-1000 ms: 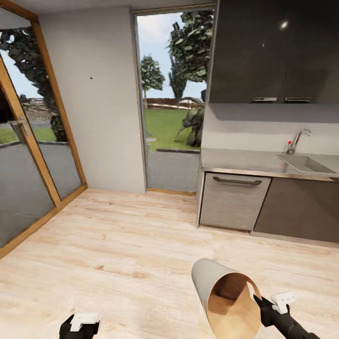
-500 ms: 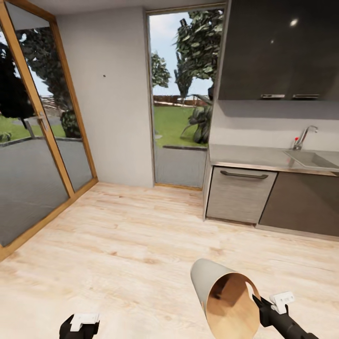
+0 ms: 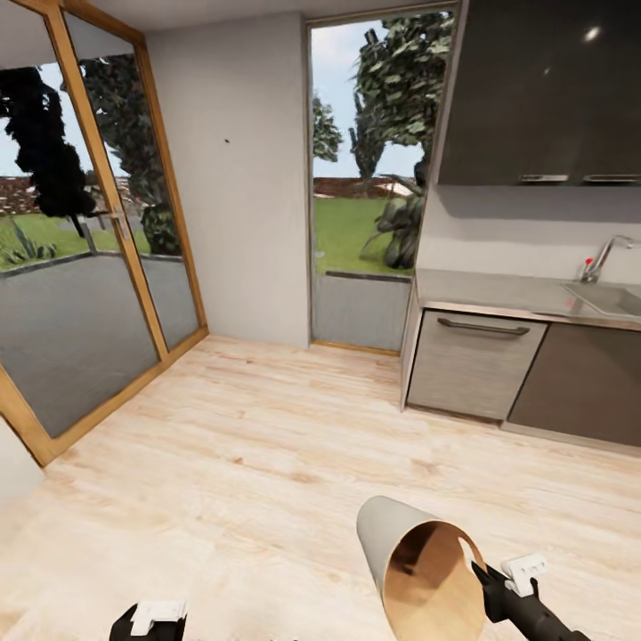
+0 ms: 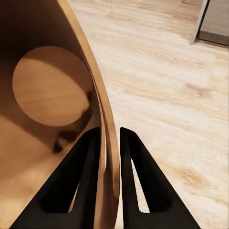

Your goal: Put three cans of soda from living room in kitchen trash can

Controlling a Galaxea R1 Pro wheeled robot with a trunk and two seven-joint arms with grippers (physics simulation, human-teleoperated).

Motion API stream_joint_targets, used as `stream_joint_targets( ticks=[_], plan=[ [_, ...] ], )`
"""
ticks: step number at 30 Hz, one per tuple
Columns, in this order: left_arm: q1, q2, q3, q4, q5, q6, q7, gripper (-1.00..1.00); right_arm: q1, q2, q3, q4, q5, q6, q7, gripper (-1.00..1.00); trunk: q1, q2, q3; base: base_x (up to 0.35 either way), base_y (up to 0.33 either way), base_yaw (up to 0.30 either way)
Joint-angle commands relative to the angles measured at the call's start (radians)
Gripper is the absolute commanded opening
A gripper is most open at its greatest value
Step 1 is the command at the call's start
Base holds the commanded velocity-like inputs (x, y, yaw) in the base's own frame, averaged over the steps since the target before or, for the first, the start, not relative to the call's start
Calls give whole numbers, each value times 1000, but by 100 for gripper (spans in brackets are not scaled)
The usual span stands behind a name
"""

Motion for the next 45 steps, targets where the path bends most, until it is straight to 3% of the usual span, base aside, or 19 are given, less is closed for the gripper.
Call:
stream_joint_targets(
  ticks=[1,16,45],
  plan=[
    [0,0,0,0,0,0,0,100,0,2,-1,-2,-8,1,0,-100,0,0,-1,-16,3,203],
    [0,-1,0,1,0,0,0,100,0,11,0,-2,5,1,-34,-100,0,0,-7,-2,0,107],
    [0,-2,0,1,-1,0,2,100,0,14,0,-2,5,1,-33,-100,0,0,-26,0,0,223]
  ],
)
